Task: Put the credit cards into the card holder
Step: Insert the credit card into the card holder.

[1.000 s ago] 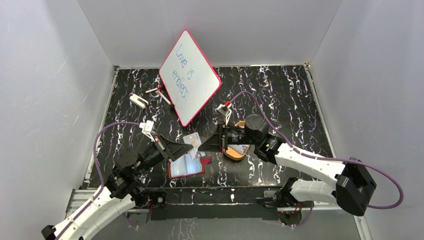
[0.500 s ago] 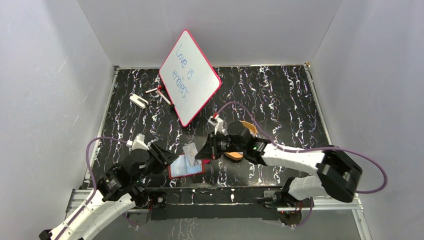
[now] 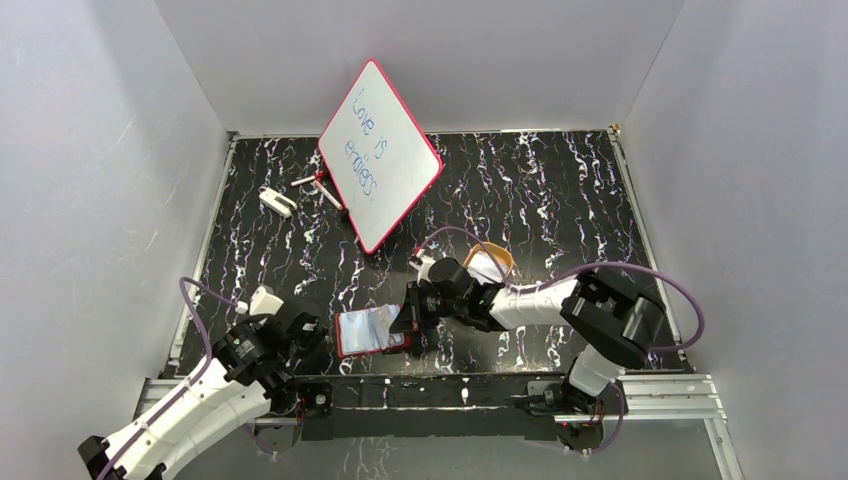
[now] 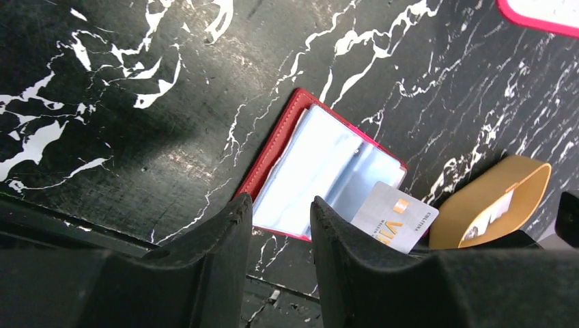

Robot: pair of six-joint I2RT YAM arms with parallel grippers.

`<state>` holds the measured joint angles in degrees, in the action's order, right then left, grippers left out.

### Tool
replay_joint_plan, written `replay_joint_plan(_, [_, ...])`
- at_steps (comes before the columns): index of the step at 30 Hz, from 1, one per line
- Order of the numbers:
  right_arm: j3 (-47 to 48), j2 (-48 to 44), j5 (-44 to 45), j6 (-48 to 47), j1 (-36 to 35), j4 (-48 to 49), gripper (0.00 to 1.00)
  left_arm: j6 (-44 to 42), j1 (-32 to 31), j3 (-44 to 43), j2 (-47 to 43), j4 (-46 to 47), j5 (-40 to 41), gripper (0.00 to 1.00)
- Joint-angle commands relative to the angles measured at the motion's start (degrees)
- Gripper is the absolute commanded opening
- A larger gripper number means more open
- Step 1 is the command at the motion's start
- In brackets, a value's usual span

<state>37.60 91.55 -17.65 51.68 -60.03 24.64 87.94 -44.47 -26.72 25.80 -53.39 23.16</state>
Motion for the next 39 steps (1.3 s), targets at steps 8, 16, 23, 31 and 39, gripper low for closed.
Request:
replay_joint_plan(8, [2.6,7.0,-1.2,6.2,-0.2,9.8,0.00,4.3,-0.2,5.3,-0.3,1.4,2.7,0.34])
replay_joint_plan(16, [3.0,10.3,-2.4,10.3,-0.3,13.0,0.00,4.6,-0.2,8.1,-0.4,3.0,1.5,0.34])
replay_joint_plan(23, [2.8,10.7,-2.8,11.9,-0.3,13.7,0.00,4.3,-0.2,10.1,0.6,4.8,0.5,0.34])
replay_joint_plan(31, [3.5,12.6,-3.4,14.6,-0.3,14.2,0.00,4.1,-0.2,11.3,0.5,5.7,-0.5,0.34])
replay_joint_plan(39, [2.4,12.6,-0.7,16.5,-0.2,15.1,0.00,4.1,-0.3,12.3,-0.3,5.9,-1.4,0.34])
